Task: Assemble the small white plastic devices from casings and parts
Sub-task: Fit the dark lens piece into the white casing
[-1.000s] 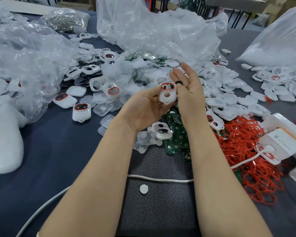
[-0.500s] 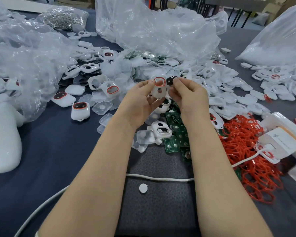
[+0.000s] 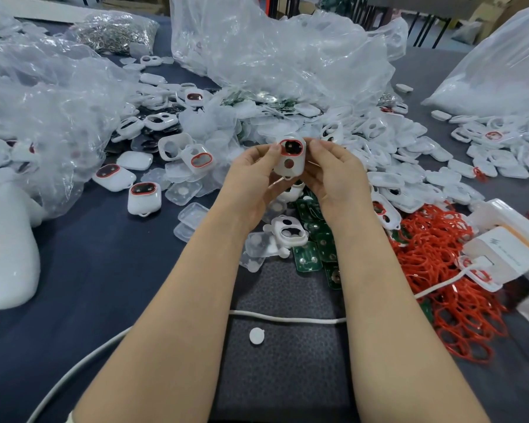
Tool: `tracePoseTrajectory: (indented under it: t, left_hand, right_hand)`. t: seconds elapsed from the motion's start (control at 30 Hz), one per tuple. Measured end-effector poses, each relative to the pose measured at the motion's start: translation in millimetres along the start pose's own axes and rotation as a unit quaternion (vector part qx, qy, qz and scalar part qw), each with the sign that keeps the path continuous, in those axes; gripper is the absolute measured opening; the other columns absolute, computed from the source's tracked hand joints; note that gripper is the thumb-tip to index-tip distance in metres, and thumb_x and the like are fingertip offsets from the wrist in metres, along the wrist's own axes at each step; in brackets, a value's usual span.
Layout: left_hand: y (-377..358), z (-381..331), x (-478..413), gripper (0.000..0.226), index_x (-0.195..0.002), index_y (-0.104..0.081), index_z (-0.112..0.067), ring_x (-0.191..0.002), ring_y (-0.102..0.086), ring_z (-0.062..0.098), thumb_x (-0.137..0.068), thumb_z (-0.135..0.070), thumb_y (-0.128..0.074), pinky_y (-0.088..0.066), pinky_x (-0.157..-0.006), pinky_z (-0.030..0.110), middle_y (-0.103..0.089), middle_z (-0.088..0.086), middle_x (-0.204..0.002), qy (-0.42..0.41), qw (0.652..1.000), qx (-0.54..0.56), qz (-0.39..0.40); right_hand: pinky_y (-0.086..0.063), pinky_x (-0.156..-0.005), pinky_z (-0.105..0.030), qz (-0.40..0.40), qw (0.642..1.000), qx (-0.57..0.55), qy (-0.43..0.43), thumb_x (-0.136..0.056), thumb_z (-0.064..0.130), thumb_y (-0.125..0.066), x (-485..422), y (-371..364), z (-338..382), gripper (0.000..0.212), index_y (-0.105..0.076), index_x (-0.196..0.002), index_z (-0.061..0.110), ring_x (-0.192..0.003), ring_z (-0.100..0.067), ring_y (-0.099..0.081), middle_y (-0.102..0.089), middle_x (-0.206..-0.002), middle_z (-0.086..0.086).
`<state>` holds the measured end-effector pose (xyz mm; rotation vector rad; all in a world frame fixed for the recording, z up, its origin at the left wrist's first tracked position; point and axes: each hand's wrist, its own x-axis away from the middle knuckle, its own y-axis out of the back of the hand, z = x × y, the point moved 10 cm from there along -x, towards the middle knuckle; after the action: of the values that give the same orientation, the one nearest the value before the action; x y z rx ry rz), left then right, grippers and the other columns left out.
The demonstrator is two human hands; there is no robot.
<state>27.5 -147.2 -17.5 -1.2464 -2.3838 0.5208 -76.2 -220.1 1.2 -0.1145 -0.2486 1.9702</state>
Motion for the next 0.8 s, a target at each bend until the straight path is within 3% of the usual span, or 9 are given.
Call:
tracePoseTrajectory:
  t: [0.1, 0.2, 0.4, 0.67, 0.8]
  left_hand:
    - [4, 0, -2, 0.010, -0.091, -0.055, -0.009, -0.076, -0.061, 0.015, -0.098, -0.014, -0.051, -0.059, -0.067, 0.025, -0.060, 0.010, -0.094, -0.010, 1.000, -0.006, -0.028]
    - [6, 0, -2, 0.009, -0.091, -0.056, -0.009, -0.077, -0.062, 0.015, -0.098, -0.015, -0.053, -0.059, -0.069, 0.025, -0.062, 0.009, -0.092, -0.014, 0.999, -0.005, -0.037]
    - [6, -1, 0, 0.005, -0.098, -0.056, -0.010, -0.083, -0.063, 0.017, -0.097, -0.014, -0.055, -0.059, -0.070, 0.027, -0.063, 0.010, -0.097, -0.014, 1.000, -0.001, -0.026]
    - [4, 4, 0, 0.031, -0.125, -0.055, -0.002, -0.085, -0.062, 0.017, -0.096, -0.012, -0.055, -0.053, -0.077, 0.026, -0.064, 0.011, -0.102, 0.027, 0.999, 0.042, 0.000]
    - [-4, 4, 2, 0.016, -0.110, -0.060, -0.006, -0.078, -0.063, 0.013, -0.096, -0.010, -0.053, -0.053, -0.070, 0.019, -0.066, 0.006, -0.089, 0.042, 0.993, 0.104, 0.041]
  right_hand:
    - [-0.055, -0.078, -0.031, 0.012, 0.999, 0.033, 0.008, -0.096, 0.022, -0.056, -1, -3, 0, 0.020, -0.068, -0.098, 0.006, -0.084, -0.020, -0.066, -0.071, -0.094, -0.011]
    - [-0.054, -0.084, -0.033, 0.016, 0.998, 0.064, 0.022, -0.091, 0.015, -0.063, -1, -5, 1, 0.021, -0.066, -0.108, 0.003, -0.089, -0.021, -0.065, -0.070, -0.099, -0.012]
    - [-0.053, -0.071, -0.026, 0.021, 0.999, 0.033, 0.016, -0.091, 0.006, -0.060, -2, -6, 0, 0.015, -0.064, -0.105, 0.002, -0.078, -0.018, -0.065, -0.068, -0.089, -0.010]
    - [-0.051, -0.062, -0.021, 0.055, 0.998, -0.021, -0.007, -0.092, 0.007, -0.059, -1, -12, -3, 0.007, -0.064, -0.095, 0.012, -0.073, -0.011, -0.066, -0.069, -0.087, -0.004]
    - [-0.051, -0.062, -0.020, 0.069, 0.987, -0.126, -0.075, -0.092, 0.010, -0.058, 1, -15, -13, 0.007, -0.064, -0.096, 0.012, -0.070, -0.011, -0.064, -0.069, -0.083, -0.003]
